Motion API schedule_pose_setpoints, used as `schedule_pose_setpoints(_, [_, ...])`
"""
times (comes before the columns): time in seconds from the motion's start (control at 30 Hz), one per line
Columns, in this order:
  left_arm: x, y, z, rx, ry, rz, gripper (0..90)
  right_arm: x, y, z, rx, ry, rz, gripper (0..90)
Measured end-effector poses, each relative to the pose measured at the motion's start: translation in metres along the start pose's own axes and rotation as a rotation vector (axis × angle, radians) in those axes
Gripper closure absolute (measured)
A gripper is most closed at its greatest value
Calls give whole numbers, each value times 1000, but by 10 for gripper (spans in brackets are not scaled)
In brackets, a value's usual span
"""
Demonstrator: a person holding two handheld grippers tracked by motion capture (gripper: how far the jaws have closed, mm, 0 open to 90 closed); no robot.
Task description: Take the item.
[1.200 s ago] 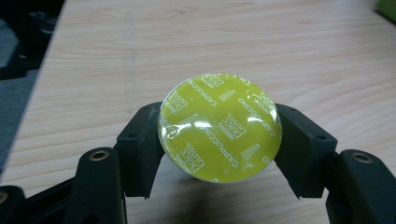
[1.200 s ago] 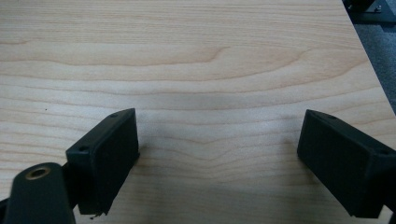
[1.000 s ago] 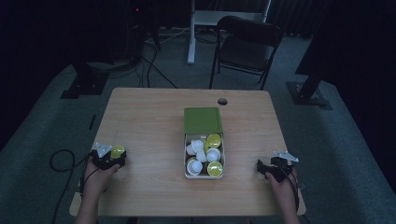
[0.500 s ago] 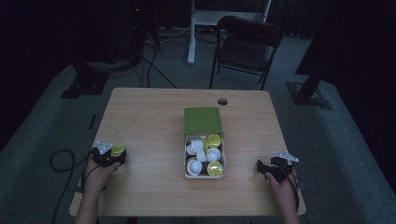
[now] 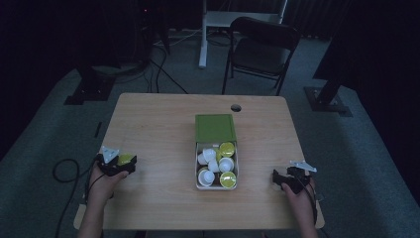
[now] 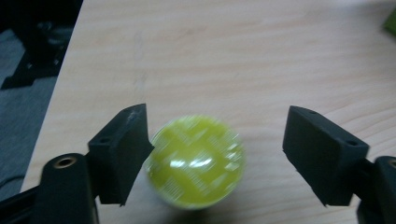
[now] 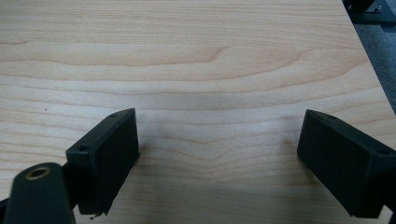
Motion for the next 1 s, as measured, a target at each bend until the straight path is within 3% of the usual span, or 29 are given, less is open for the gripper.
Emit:
schedule_pose_setpoints(0.17, [20,3,-13,35,-1,103,208,0,0,0,0,0,0,121])
schedule_pose_setpoints(0.3, [33,3,-16,37,-13,146,191,0,0,0,0,0,0,121])
schedule_pose_setpoints(0.6, [62,0,-12,-1,-67,286,189,0,0,0,0,0,0,121])
schedule_pose_setpoints(0.73, [72,1,-9,-13,-99,376,189,0,0,0,0,0,0,121])
schedule_pose_setpoints(1.0, [82,1,-1,-33,-147,444,189,0,0,0,0,0,0,121])
Point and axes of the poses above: each handheld gripper's, and its own axes: y roughly backward along the jaws, z roughly out of its underside, x roughly to its right, the point moved 3 cm from there along -y, roughly forward along the jaws, and after that the axes turned 15 degrees about x, right-handed, at the moved point
